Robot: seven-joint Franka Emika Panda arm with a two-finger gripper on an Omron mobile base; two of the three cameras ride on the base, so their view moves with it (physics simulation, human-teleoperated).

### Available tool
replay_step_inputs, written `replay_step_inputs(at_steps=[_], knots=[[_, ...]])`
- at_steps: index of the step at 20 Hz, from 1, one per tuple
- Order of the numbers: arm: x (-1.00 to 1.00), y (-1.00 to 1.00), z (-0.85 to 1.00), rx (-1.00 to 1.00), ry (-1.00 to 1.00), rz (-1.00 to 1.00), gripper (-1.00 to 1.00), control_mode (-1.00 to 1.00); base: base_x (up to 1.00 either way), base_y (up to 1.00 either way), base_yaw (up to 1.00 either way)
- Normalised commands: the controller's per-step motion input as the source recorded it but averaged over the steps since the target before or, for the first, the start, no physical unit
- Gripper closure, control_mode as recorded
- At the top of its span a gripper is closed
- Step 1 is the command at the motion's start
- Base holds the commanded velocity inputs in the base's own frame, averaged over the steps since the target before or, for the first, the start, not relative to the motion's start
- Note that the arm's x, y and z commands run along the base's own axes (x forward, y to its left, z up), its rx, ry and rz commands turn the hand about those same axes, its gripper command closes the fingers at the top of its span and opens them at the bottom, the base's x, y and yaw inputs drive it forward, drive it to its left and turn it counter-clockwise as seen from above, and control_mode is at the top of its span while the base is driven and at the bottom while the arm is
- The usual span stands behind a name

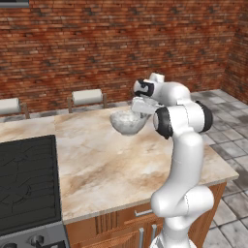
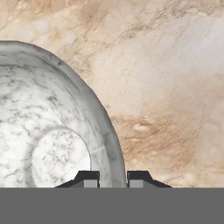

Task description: Pick the cup and bowl from the counter and place them on the counter next to the sink.

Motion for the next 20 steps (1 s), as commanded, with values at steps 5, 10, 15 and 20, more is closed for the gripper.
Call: replay_step_inputs(at_steps=[5,10,15,20], knots=[[-0.53,-0.39,0.21,0.06,-0.05,0.10,1.00,-1.00,0.00,0.00,0.00],[-0.78,-0.41,0.19,0.09,-0.16,0.14,1.00,-1.00,0.00,0.00,0.00],[-0.93,-0.34,0.24,0.10,-0.22,0.17,1.00,-1.00,0.00,0.00,0.00],[-0.96,-0.03,0.28,0.04,-0.21,0.15,1.00,-1.00,0.00,0.00,0.00]])
